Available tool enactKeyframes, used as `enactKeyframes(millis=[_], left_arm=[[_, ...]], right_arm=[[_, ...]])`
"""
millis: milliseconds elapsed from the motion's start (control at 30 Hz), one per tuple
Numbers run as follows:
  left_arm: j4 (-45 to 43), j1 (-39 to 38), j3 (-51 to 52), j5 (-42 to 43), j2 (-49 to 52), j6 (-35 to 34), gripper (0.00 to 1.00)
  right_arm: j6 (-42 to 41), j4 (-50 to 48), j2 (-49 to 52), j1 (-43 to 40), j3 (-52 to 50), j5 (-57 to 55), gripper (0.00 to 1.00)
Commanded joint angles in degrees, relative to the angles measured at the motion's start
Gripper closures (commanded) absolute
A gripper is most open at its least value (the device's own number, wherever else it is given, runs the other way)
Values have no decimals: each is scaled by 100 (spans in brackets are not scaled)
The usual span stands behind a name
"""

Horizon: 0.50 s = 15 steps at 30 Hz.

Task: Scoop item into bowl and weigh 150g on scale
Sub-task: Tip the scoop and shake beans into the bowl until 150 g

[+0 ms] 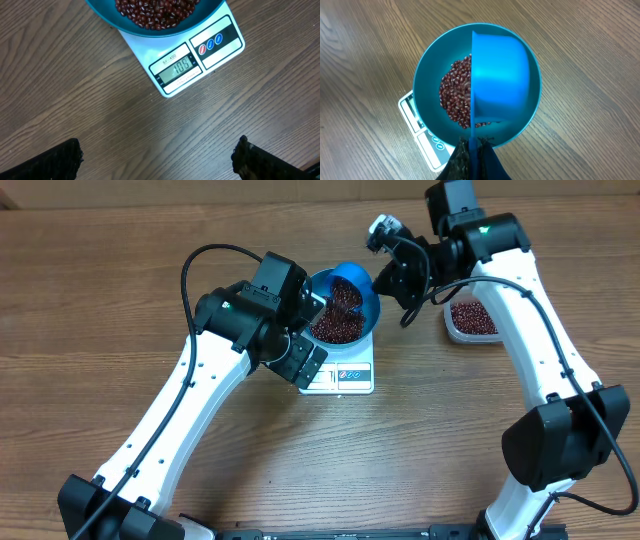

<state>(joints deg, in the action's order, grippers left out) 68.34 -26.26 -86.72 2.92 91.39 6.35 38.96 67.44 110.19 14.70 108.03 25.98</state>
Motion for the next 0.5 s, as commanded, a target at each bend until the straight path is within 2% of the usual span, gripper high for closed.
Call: enactKeyframes(millis=[0,300,467], left_arm=[[2,-37,-59,2,-76,-37,0],[2,-37,-59,2,-76,-37,0],[0,-37,-59,2,-76,-37,0]], right_arm=[[-46,-35,-221,190,199,-490,96],[-321,-55,-221,271,199,-678,96],[-494,35,-219,155,192,-11,96]])
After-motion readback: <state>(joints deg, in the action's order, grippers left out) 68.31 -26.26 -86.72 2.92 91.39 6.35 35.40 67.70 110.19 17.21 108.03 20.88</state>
